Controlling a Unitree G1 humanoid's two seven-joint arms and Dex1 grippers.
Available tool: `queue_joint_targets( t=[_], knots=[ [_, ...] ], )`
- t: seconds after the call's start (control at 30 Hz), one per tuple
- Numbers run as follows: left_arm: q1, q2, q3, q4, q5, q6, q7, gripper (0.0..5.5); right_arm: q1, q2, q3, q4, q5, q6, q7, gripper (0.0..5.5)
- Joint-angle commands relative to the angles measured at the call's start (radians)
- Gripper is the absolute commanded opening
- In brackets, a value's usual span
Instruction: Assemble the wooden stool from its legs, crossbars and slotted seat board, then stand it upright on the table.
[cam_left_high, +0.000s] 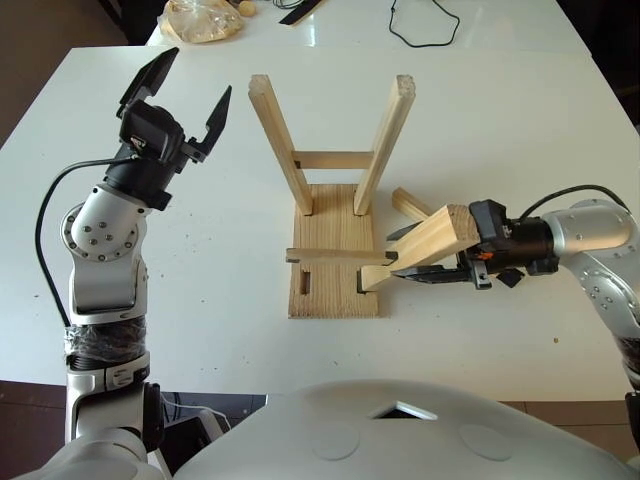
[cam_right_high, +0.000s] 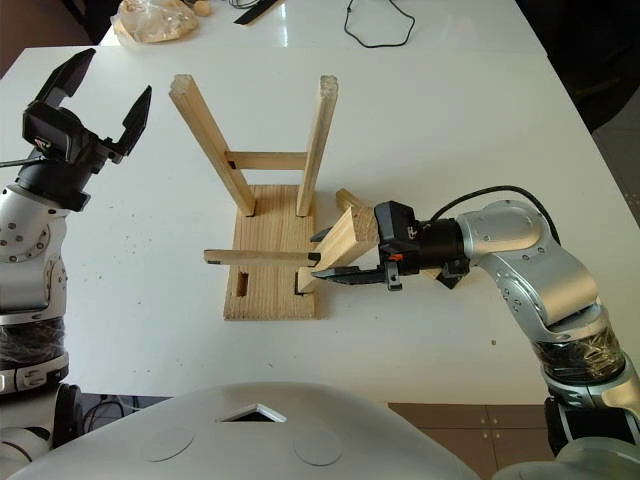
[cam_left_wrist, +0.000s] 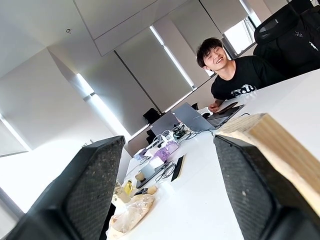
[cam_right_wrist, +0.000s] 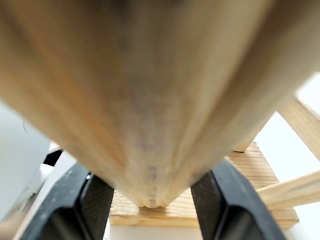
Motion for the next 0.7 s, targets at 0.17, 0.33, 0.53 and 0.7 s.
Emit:
queue_joint_targets(
  t=[0.17,0.33,0.53,0.7],
  knots=[
    [-0.008,-0.005,-0.027,-0.007,0.017,0.018,0.003,3.30,0.033,-0.045,0.205,0.081,-0.226,-0.028,0.009,2.01],
    [-0.018,-0.011,-0.041,-0.005,0.016,0.029,0.007,3.30,-0.084,-0.066,0.243,0.082,-0.127,0.125,0.040,2.01],
    [-0.006,-0.025,-0.049,-0.013,0.019,0.032,0.026,3.30,-0.238,-0.025,0.313,0.205,-0.150,0.182,0.073,2.01],
    [-0.001,-0.026,-0.045,-0.016,0.013,0.039,0.028,3.30,-0.209,-0.040,0.376,0.278,-0.250,0.075,0.074,2.01]
  ],
)
